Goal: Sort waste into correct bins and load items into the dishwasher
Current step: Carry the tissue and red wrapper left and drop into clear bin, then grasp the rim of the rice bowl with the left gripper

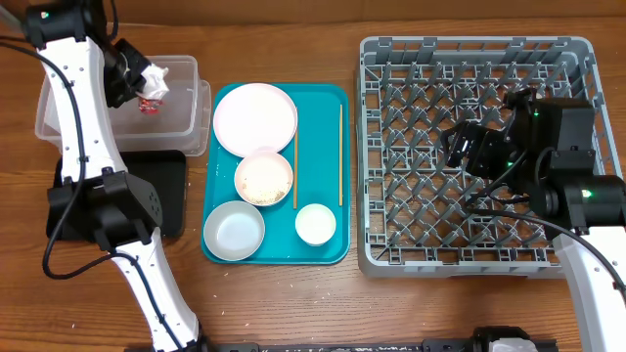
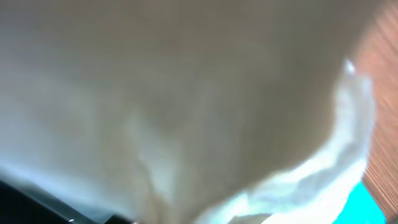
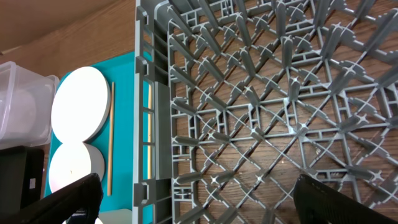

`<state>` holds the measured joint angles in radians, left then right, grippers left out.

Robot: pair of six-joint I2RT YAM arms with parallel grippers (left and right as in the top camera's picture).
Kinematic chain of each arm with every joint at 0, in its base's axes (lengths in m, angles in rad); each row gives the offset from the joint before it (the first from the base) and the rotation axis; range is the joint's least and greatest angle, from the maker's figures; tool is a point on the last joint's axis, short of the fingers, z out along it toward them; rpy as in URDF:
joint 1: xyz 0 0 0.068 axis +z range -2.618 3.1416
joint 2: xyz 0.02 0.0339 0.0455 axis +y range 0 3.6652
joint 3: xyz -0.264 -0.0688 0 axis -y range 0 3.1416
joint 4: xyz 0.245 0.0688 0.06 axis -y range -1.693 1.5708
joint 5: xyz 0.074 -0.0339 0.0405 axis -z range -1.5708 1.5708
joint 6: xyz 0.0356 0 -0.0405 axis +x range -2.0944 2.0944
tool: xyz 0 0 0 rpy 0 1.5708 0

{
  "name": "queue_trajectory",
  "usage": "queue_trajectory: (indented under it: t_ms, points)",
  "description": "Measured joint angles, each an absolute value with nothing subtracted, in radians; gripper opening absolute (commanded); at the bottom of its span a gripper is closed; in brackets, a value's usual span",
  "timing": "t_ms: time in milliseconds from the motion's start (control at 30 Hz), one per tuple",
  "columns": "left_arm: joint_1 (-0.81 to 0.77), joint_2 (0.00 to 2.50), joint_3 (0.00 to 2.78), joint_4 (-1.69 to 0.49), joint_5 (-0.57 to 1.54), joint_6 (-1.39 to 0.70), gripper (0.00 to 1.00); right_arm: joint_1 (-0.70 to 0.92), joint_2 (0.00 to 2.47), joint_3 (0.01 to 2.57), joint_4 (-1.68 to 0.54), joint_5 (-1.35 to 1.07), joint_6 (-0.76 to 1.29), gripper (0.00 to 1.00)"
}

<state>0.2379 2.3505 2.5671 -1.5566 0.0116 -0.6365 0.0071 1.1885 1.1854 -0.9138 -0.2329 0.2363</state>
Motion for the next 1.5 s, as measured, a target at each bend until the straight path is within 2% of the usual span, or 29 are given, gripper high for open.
queue_trajectory:
  t_ms: [133,200,300,533,833,1100,1267,1400,1500]
  points:
    - [0.237,2.35,2.499,-1.525,-0.029,-0.651,0.73,0.007,1.188,1.185,-0.92,-0.233,0.237,1.0]
    - [0.237,2.35,2.477,-1.513,-0.047,-0.651,0.92,0.007,1.188,1.185,-0.922,-0.232,0.236,1.0]
    - [0.237,2.35,2.458,-1.498,-0.072,-0.65,0.98,0.007,1.188,1.185,-0.927,-0.233,0.236,1.0]
    - [0.237,2.351,2.467,-1.488,-0.052,-0.545,1.0,0.007,1.188,1.185,-0.928,-0.233,0.236,1.0]
    - [0.228,2.351,2.768,-1.684,0.287,-0.26,0.96,0.007,1.188,1.185,-0.927,-0.259,0.236,1.0]
    - [0.143,2.283,2.788,-1.686,0.395,-0.172,0.96,0.007,1.188,1.185,-0.928,-0.277,0.236,1.0]
    - [0.055,2.148,2.727,-1.684,0.4,-0.156,0.92,0.007,1.188,1.185,-0.927,-0.285,0.237,1.0]
    - [-0.118,1.945,2.498,-1.692,0.338,-0.165,0.87,0.007,1.188,1.185,-0.913,-0.285,0.237,1.0]
    - [-0.184,1.915,2.396,-1.683,0.306,-0.189,0.86,0.007,1.188,1.185,-0.904,-0.285,0.236,1.0]
